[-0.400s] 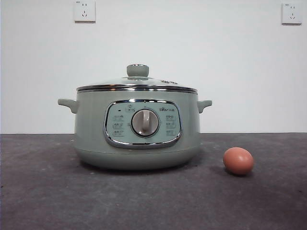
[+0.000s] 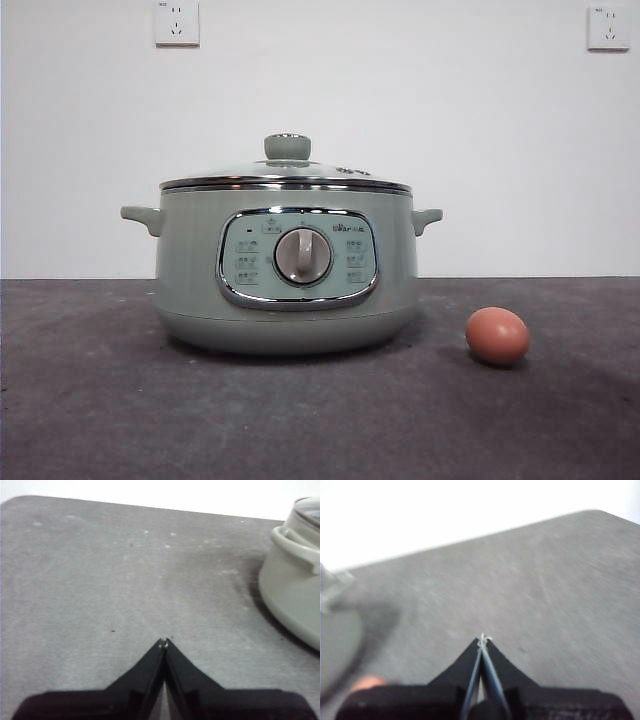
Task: Pick up the egg,open the lid,put the egg in the pot,close the lid
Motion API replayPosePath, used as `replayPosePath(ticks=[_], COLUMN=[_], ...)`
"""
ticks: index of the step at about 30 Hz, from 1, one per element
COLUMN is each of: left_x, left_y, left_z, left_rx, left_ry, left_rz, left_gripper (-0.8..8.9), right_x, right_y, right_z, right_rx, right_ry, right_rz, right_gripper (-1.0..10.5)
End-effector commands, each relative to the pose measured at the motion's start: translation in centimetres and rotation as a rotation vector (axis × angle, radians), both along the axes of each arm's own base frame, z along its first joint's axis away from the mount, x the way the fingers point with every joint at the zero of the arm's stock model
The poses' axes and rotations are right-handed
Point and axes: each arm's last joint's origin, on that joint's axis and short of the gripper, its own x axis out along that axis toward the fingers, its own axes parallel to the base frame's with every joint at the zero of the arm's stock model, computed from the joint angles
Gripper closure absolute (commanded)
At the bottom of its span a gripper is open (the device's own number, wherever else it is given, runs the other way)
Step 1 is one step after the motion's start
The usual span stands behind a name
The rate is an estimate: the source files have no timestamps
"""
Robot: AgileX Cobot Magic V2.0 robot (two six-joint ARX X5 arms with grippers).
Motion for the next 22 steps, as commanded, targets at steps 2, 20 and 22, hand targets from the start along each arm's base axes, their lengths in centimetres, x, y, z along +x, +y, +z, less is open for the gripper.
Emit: replayPosePath(ticks=[2,20,22], left_x=[-0.2,-0.2,-0.1], left_y=[-0.1,-0.8,-0.9], left_z=[1.7,12.8,14.1], left_rx=[-0.074,-0.121,-0.13], left_ry=[-0.051,-0.054,-0.039], left_rz=[-0.01,-0.265,-0.296], left_gripper=[8.2,8.2,8.2], right_x=[-0.1,-0.3,-0.2], right_y=[0.1,0.7,0.9], right_z=[0.5,13.4,14.9], right_rx=[0.096,0.001,-0.042], right_ry=[-0.028,-0.008,0.038], right_rz=[0.008,0.269,0.314], right_gripper=[9.6,9.6,9.6])
